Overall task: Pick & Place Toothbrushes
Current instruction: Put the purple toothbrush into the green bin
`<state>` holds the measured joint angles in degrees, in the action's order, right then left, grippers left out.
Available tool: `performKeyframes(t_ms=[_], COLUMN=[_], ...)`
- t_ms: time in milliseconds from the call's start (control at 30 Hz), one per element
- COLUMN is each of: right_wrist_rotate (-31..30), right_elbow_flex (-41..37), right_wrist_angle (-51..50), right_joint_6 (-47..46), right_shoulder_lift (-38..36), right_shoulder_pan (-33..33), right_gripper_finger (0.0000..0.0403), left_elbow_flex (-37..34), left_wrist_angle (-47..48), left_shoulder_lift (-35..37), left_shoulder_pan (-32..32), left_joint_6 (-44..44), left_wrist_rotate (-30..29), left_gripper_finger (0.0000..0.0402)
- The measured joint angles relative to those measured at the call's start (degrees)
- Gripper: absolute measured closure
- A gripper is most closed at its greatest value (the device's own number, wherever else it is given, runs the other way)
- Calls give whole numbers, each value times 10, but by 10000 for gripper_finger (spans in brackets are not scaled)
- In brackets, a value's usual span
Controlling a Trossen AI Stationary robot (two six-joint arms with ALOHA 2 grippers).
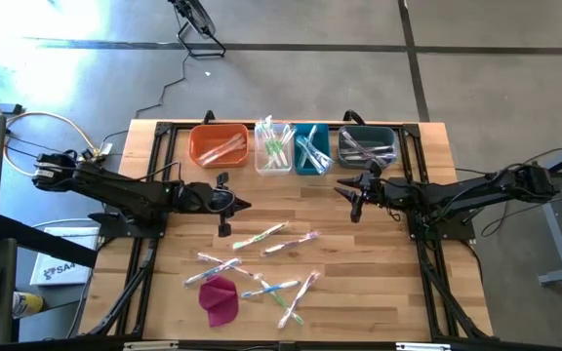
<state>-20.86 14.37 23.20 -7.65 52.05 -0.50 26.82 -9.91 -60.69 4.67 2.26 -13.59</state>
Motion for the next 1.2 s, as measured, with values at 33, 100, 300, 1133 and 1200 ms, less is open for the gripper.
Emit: performKeyframes(t_ms=[33, 100, 300, 1133, 1200], right_wrist_rotate=[0, 0, 0, -2, -2], right_elbow_flex=[0, 0, 0, 0, 0], right_wrist_angle=[0, 0, 0, 1, 1], right_joint_6=[2, 3, 3, -1, -1], right_shoulder_lift=[0, 0, 0, 0, 0], right_shoulder_pan=[0, 0, 0, 0, 0], right_gripper_finger=[293, 293, 293, 293, 293], left_elbow_flex=[1, 1, 1, 1, 1], left_wrist_angle=[-5, -8, -5, 10, 10], left_shoulder_lift=[0, 0, 0, 0, 0], left_shoulder_pan=[0, 0, -1, -1, -1], left_joint_6=[1, 3, 4, 3, 3], left_wrist_rotate=[4, 7, 7, 10, 10], left_gripper_finger=[396, 396, 396, 396, 396])
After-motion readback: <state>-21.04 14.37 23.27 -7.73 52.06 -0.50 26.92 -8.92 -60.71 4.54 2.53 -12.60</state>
